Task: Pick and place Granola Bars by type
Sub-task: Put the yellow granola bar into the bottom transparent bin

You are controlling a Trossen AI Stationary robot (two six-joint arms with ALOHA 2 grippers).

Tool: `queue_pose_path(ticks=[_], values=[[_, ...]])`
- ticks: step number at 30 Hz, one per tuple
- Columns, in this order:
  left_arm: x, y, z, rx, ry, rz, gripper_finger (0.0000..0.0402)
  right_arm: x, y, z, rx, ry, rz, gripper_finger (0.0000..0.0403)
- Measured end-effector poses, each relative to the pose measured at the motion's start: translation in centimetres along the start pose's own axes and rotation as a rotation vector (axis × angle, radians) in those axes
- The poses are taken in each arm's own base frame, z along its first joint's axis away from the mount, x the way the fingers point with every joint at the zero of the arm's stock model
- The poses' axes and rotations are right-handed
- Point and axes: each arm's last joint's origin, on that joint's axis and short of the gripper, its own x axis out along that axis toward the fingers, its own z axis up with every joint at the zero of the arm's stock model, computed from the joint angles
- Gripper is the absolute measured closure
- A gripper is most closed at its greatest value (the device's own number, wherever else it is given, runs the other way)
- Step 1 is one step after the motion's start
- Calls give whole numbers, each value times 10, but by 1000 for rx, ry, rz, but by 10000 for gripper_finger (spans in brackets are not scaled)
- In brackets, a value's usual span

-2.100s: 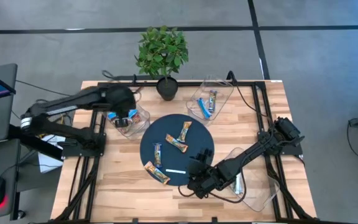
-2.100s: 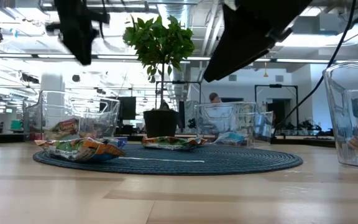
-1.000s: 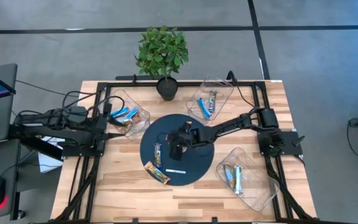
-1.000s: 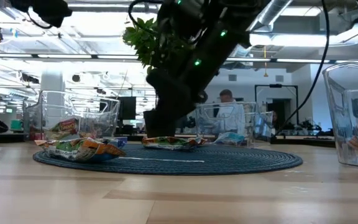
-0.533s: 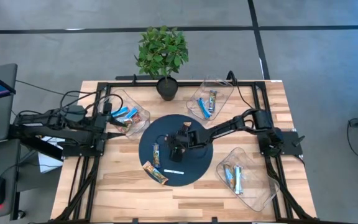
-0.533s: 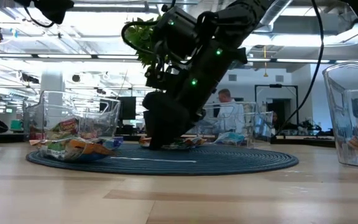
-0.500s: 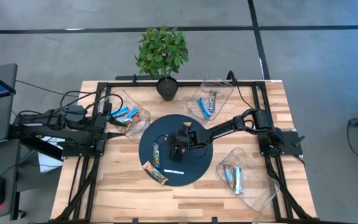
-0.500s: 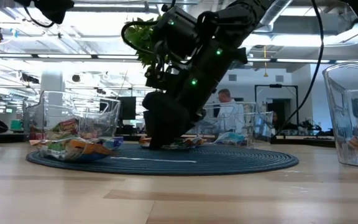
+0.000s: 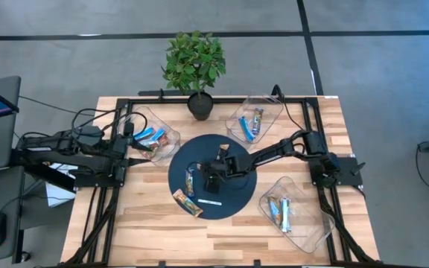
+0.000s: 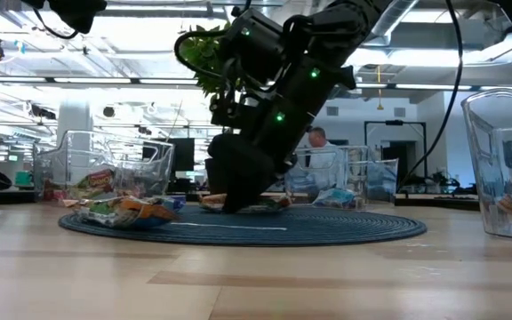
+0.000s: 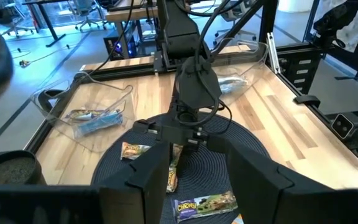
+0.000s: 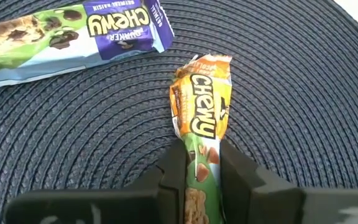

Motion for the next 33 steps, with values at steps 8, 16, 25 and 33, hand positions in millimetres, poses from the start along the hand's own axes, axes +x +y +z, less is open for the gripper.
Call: queue_pose_path(ticks=[8, 16, 25, 33], values=[[0, 0, 0, 0, 2, 5, 249, -13, 15, 17, -40, -18, 24, 340], [0, 0, -2, -1, 18, 3, 249, -39, 33, 36, -94, -9, 10, 347], [0, 0, -4, -6, 47, 22, 249, -60, 50, 40, -144, 24, 8, 348], [0, 0, -5, -14, 51, 22, 249, -79, 61, 27, -141, 137, -46, 348]])
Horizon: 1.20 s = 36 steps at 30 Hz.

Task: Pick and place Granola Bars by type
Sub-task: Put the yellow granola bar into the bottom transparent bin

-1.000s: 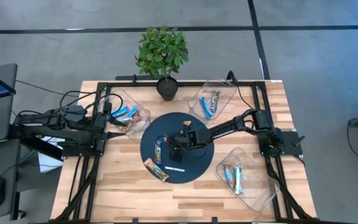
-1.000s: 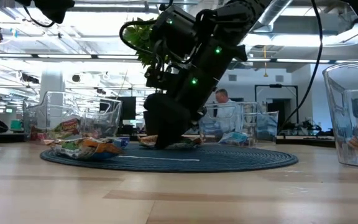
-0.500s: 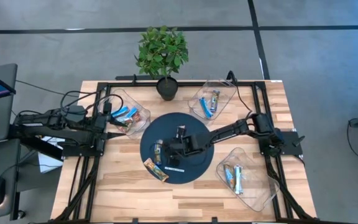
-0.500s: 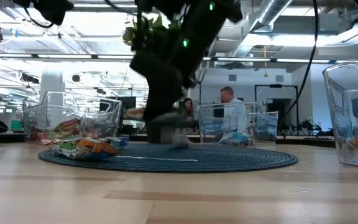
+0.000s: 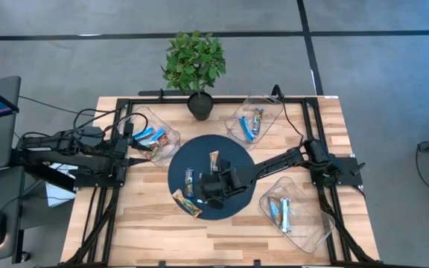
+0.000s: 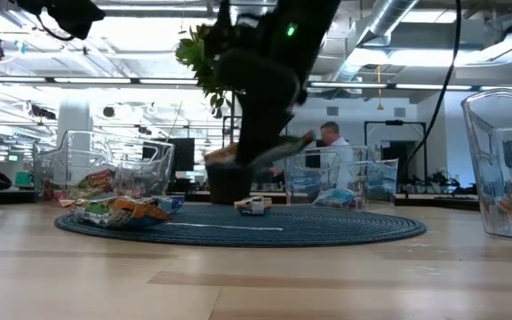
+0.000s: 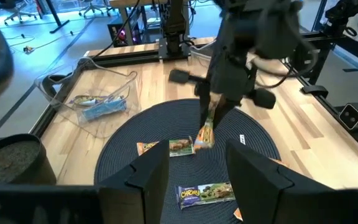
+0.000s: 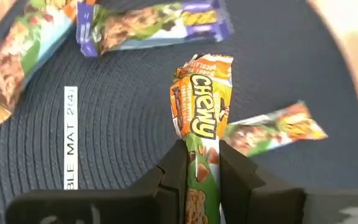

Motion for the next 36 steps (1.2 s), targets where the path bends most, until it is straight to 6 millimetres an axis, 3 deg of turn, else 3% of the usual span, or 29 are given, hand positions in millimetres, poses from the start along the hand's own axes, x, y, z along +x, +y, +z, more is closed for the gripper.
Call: queue_pose_path(ticks=[5, 10, 16, 20, 25, 36], values=[[0, 0, 0, 0, -1, 5, 249, -33, 12, -7, 4, -1, -58, 348], [0, 0, 0, -6, 2, 5, 249, -84, 23, -22, 24, -35, -63, 348], [0, 0, 0, -7, 4, 4, 249, -148, 35, -59, 90, -74, -118, 348], [0, 0, 0, -7, 3, 4, 249, -177, 47, -86, 143, -110, -166, 348], [0, 0, 0, -8, 3, 4, 249, -194, 69, -119, 225, -124, -194, 348], [4, 0, 2, -6, 0, 4, 249, -183, 135, -185, 304, -119, -251, 348]])
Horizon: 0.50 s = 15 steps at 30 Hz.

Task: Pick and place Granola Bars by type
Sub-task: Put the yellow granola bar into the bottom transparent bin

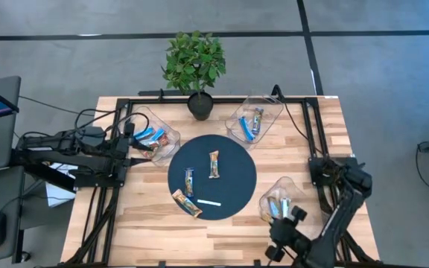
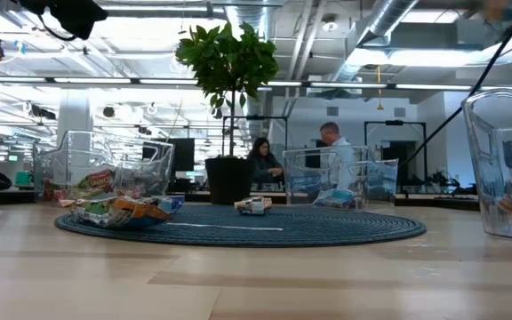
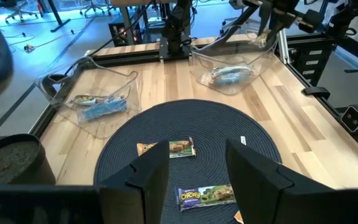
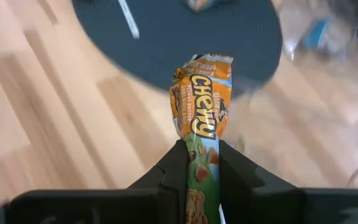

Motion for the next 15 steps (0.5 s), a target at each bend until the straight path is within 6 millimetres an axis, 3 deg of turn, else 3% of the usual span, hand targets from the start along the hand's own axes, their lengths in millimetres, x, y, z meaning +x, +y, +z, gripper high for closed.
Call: queue_pose_path(ticks=[7, 15], values=[[15, 0, 2, 14, 46, -3, 249, 10, 12, -24, 41, 119, -52, 348], [41, -1, 3, 63, 103, -12, 249, 36, -8, -36, 149, 265, -205, 348]])
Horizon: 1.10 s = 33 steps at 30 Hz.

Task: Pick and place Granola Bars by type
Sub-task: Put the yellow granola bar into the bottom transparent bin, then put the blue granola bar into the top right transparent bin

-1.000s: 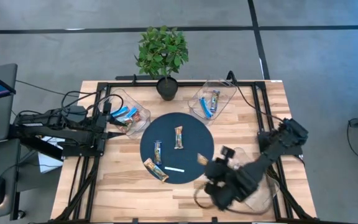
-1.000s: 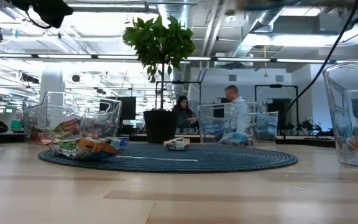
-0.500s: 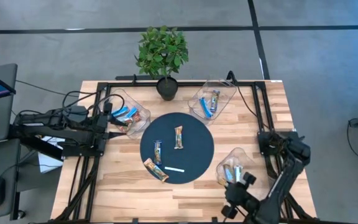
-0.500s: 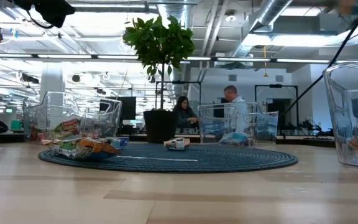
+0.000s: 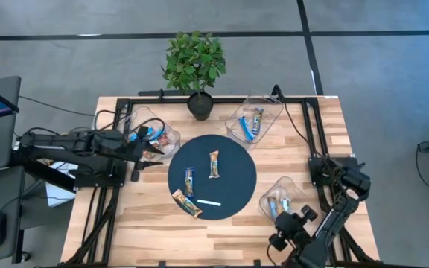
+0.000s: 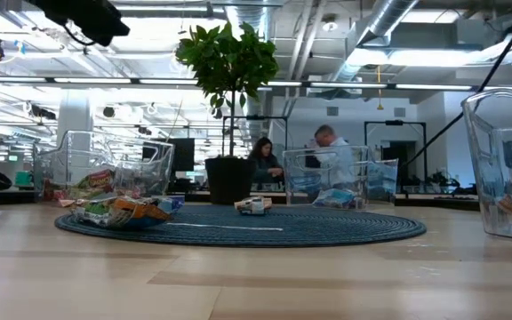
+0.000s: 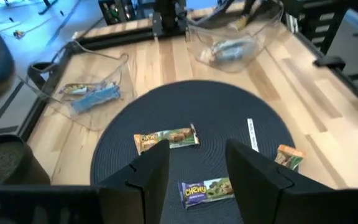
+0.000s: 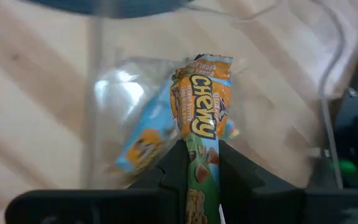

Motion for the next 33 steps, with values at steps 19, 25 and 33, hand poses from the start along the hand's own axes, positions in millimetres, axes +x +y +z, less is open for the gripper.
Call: queue_pose_path(ticks=[19, 25, 33], values=[[47, -3, -9, 36, 198, -26, 249, 16, -36, 2, 138, 2, -56, 249], [53, -4, -11, 97, 221, -52, 249, 12, -34, 5, 133, -101, -4, 186], [77, -8, -21, 177, 319, -151, 249, 1, -28, 22, 43, -450, 126, 180]])
